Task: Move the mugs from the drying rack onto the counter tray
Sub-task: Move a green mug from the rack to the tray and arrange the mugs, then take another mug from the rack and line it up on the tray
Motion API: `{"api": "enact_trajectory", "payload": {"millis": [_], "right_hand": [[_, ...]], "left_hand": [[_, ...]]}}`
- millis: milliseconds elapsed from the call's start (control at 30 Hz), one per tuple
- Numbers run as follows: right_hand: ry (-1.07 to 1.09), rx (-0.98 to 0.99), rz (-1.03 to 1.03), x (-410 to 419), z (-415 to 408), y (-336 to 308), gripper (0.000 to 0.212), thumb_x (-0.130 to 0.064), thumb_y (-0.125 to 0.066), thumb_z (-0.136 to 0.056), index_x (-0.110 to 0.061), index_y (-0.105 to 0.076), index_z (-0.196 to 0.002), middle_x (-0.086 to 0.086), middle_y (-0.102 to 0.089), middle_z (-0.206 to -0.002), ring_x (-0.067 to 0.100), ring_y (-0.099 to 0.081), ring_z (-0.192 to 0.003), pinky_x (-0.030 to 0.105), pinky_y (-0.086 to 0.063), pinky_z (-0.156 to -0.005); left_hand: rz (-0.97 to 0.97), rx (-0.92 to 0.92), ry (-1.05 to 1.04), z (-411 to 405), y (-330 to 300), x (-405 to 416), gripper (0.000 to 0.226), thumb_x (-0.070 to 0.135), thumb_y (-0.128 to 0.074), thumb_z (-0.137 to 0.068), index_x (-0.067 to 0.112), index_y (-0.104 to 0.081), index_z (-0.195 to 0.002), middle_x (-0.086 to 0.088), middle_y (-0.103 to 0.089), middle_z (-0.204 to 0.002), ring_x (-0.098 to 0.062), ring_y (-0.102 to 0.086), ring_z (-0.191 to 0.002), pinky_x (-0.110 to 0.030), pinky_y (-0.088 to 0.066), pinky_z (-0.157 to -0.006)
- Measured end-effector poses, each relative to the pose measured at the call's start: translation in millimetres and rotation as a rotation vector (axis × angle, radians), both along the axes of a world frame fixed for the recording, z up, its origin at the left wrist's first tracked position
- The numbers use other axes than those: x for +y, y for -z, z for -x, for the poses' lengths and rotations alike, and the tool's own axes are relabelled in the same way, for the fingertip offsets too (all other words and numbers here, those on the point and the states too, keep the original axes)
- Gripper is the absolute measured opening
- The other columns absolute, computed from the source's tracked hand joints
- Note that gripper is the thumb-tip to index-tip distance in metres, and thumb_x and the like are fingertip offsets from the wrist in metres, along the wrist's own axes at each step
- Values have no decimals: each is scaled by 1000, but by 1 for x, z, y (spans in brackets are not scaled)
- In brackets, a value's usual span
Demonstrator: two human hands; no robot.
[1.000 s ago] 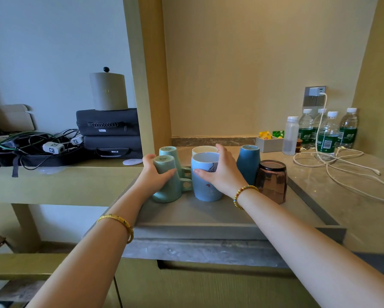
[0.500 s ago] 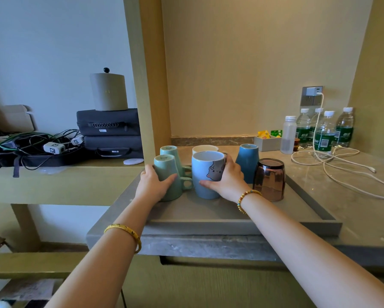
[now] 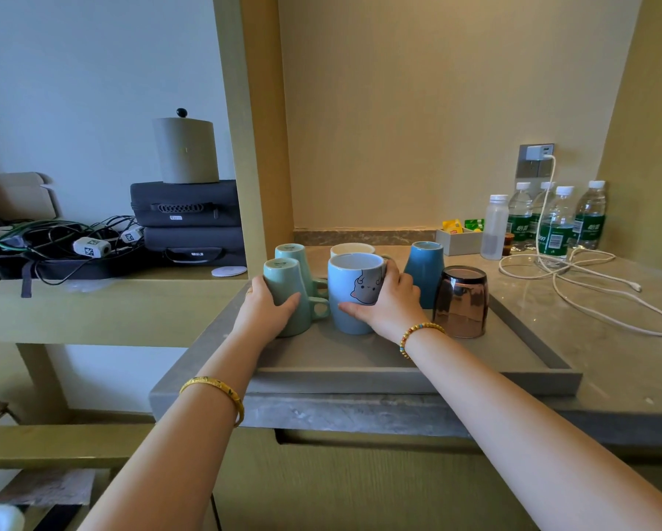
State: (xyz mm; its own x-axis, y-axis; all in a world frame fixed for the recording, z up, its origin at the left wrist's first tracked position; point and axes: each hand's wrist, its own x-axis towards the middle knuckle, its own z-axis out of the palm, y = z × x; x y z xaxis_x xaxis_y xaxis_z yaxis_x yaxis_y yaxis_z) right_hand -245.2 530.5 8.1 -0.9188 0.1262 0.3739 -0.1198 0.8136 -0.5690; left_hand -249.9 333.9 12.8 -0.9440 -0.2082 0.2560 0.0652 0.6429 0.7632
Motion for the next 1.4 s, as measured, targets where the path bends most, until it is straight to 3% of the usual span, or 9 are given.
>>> {"api": "enact_trajectory", "payload": {"millis": [200,300,500,600,700,833,1033,1200,1400], "right_hand": [[6,27,-12,-1,-2,-4,101,-69,-54,-74,-15,-8,-146,12,-31,-147,33,-29,-136,55,-22,-112],[-5,232,138,-2,-6,-13,79,-54,-43,-89,-9,-14,-147,13,-34,-147,30,-27,-138,52,-13,-116],[-116,654,-29,-23,-29,-24,36,-19,-52,-89,1,-54,-120,18,-58,-118,36,-51,-112,39,-34,-98],[-191,756,-8,-70,-45,-27,25,-9,-51,-86,1,-58,-107,17,-61,-103,36,-56,-98,37,-39,-86],[-383,805,78,-144,-67,-17,18,-3,-47,-86,2,-57,-100,17,-59,-92,32,-56,-87,39,-46,-77],[-641,630,113,-249,-103,26,21,-8,-40,-90,0,-54,-103,13,-57,-94,27,-54,-86,33,-46,-71],[-896,305,36,-373,-156,94,26,-11,-38,-92,-9,-52,-113,8,-57,-106,24,-54,-97,28,-42,-76],[-1033,41,-114,-441,-189,128,25,-15,-38,-93,-13,-49,-116,9,-58,-109,24,-56,-102,36,-51,-85],[-1079,-265,-362,-482,-190,154,37,-13,-35,-95,-11,-43,-131,11,-49,-135,25,-46,-123,37,-40,-102]], "left_hand": [[-19,-6,-4,0,0,3,76,47,-56,-86,14,-18,-144,-14,-34,-144,-32,-40,-128,-45,-40,-101],[-52,83,-49,-4,-5,1,69,48,-46,-91,14,-20,-145,-14,-32,-146,-32,-36,-131,-46,-38,-103],[-62,369,-108,-39,-16,-17,37,23,-44,-95,13,-46,-130,-8,-48,-132,-20,-46,-121,-22,-31,-89],[-109,460,-146,-71,-23,-51,31,16,-43,-95,12,-49,-125,-2,-55,-117,-15,-52,-106,-23,-38,-86],[-135,468,-210,-109,-17,-101,30,17,-43,-95,16,-45,-125,6,-55,-100,-7,-54,-85,-21,-42,-68],[-41,390,-348,-166,14,-188,23,18,-42,-94,19,-53,-114,7,-61,-95,-7,-58,-80,-15,-41,-60],[-54,106,-611,-247,75,-314,25,22,-46,-93,19,-52,-117,8,-62,-85,-15,-61,-80,-32,-51,-73],[-34,-58,-719,-291,119,-380,21,23,-51,-91,18,-53,-111,-4,-64,-97,-20,-59,-82,-30,-48,-73],[238,-345,-653,-309,165,-413,27,17,-46,-92,15,-58,-115,-7,-63,-115,-25,-58,-103,-28,-43,-80]]}}
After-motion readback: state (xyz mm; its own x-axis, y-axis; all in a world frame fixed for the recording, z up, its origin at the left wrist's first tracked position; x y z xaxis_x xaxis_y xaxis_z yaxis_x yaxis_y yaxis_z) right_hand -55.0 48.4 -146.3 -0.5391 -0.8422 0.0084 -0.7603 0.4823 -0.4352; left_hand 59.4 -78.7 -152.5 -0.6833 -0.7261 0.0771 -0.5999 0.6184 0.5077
